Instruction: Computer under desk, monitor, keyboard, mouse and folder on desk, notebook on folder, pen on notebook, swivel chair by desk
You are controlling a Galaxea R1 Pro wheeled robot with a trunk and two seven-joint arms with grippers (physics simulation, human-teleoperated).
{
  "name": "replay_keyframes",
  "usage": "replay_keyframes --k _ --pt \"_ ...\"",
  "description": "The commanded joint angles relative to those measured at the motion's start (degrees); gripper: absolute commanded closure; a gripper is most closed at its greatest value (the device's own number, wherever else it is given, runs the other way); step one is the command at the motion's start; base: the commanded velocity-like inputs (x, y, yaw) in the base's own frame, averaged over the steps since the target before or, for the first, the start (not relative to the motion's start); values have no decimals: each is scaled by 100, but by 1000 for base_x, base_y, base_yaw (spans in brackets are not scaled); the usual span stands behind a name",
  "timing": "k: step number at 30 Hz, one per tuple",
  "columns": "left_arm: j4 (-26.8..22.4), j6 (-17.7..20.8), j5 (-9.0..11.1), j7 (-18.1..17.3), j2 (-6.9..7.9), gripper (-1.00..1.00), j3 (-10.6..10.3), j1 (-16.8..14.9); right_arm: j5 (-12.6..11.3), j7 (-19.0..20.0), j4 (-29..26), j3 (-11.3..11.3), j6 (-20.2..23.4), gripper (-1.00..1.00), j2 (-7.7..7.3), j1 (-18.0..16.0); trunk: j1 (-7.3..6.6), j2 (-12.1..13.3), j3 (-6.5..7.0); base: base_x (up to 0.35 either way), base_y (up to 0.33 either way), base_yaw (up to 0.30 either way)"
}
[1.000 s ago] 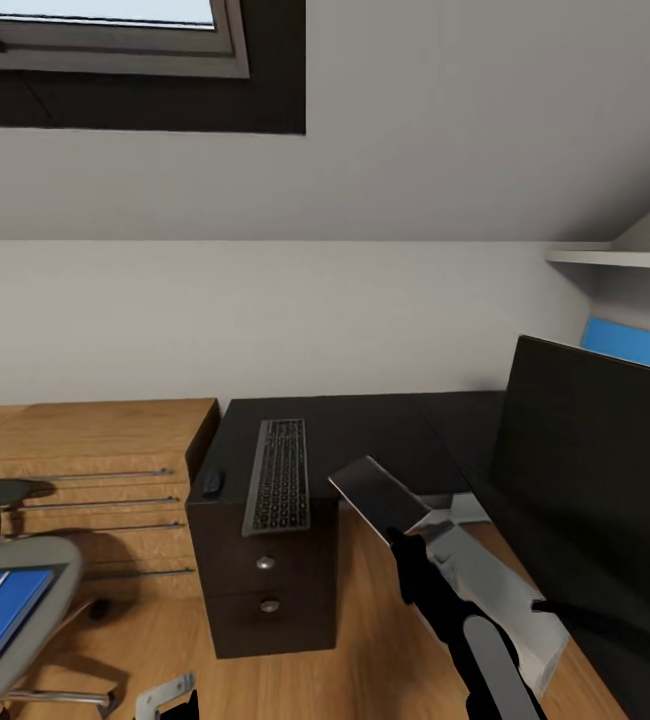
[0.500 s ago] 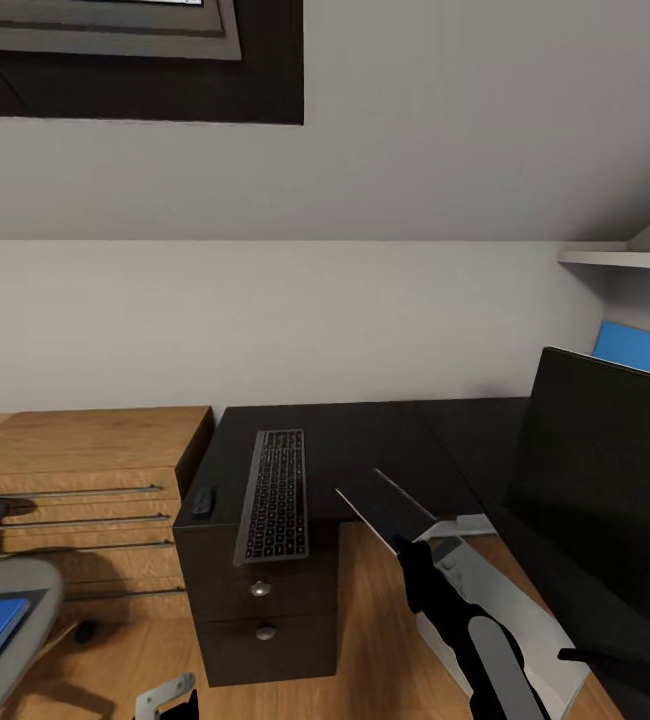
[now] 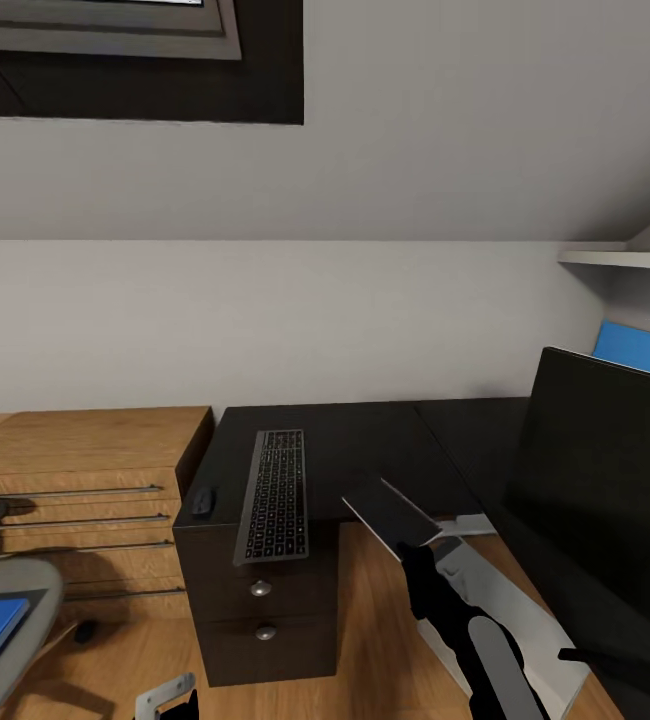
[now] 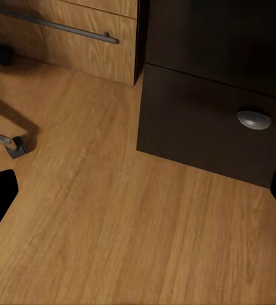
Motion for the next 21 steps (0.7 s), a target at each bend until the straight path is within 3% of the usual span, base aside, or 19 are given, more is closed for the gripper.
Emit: replay_keyframes --k 1,10,15,16,19,20,21 --pt "-4 -36 59 39 8 -100 -49 -7 -34 -49 -9 -7 12 100 4 -4 0 -4 -6 0 0 0" --pt "-35 -55 59 29 15 -100 -45 -4 -27 -96 -9 -7 -19 100 5 -4 0 -4 -6 0 0 0" --pt "-103 -326 59 3 39 -100 -48 -1 -23 -97 -8 -3 -22 100 10 -4 0 -4 -6 0 0 0" --pt "-341 -501 72 -5 123 -100 -48 14 -20 -98 -6 0 -24 100 13 -4 0 -4 -6 0 0 0" --pt "-683 -531 75 -4 232 -100 -47 173 -19 -98 -3 1 -27 100 13 -4 0 -4 -6 0 0 0" --pt "-972 -533 79 -4 326 -100 -46 316 -19 -98 -4 1 -27 100 13 -4 0 -4 -6 0 0 0" --pt "-1655 -524 110 3 600 -100 -46 666 -18 -98 -7 1 -38 100 14 -4 0 -4 -6 0 0 0"
